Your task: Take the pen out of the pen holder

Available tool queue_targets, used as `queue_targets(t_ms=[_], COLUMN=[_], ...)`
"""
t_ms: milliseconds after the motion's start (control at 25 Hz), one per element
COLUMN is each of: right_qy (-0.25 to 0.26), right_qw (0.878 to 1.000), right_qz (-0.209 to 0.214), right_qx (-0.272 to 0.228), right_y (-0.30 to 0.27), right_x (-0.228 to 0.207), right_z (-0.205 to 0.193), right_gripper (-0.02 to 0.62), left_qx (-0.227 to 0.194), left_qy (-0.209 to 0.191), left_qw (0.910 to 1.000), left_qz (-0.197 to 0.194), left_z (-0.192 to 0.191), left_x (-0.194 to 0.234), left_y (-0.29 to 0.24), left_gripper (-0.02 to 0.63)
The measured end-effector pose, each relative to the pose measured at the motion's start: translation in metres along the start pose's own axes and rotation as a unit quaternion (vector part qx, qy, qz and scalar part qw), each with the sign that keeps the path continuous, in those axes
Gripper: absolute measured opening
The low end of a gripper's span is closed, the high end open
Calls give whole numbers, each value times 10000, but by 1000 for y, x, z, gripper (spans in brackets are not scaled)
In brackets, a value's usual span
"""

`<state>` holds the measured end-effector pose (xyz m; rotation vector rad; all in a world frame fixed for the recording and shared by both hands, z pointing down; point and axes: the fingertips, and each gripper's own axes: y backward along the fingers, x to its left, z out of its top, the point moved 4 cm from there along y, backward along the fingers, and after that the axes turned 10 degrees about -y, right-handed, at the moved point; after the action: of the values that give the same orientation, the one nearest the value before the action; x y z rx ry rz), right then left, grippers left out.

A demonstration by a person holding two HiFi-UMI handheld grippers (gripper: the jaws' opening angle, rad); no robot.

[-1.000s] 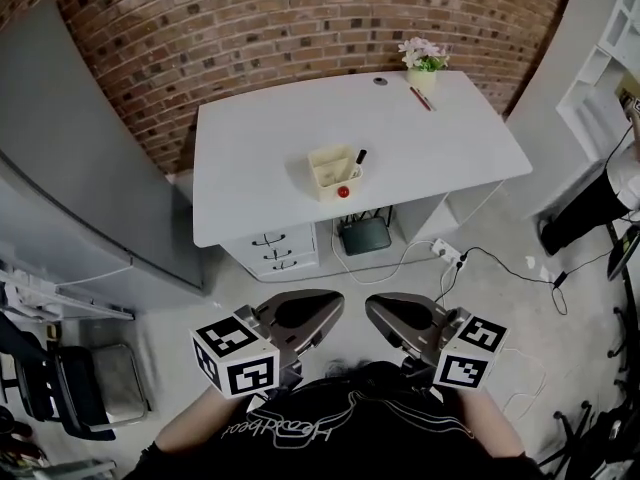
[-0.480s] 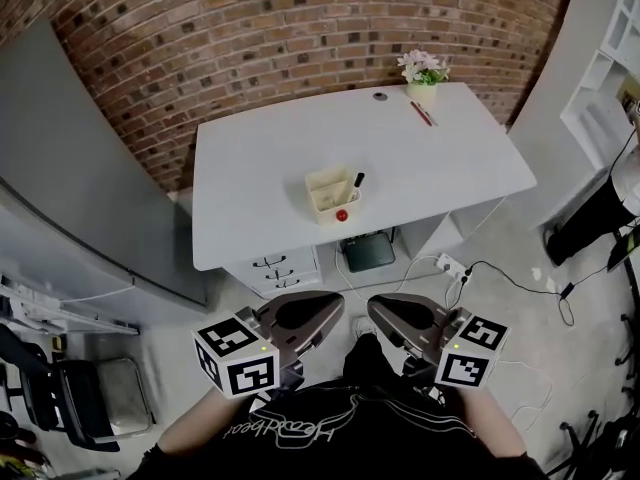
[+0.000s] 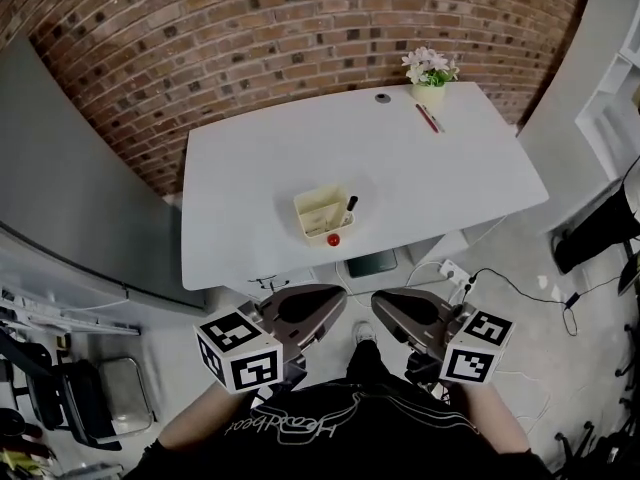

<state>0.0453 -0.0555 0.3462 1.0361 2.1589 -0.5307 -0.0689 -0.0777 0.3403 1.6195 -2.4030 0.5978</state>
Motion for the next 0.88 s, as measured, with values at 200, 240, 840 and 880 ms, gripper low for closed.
queue_targets(t_ms=[200, 240, 840, 880], right_qy=[-122, -138, -582, -609], right_qw=[9999, 9999, 9976, 9974], right_qz=[41, 54, 152, 156], right_qx=[74, 85, 336, 349], right_y=[-9, -11, -34, -34], right_x=[-32, -38, -109, -112], right_z=[24, 29, 61, 61], right_gripper=[3, 3, 3, 3], left_qx=[81, 105, 686, 728], left_qy=[99, 87, -103, -121], left_qw=[9999, 9998, 9922, 9915], left_qz=[87, 108, 1039, 1071], left_z=[7, 8, 4, 2], left_x=[24, 29, 105, 109], left_y=[-27, -32, -80, -83], left_gripper=[2, 2, 60, 69])
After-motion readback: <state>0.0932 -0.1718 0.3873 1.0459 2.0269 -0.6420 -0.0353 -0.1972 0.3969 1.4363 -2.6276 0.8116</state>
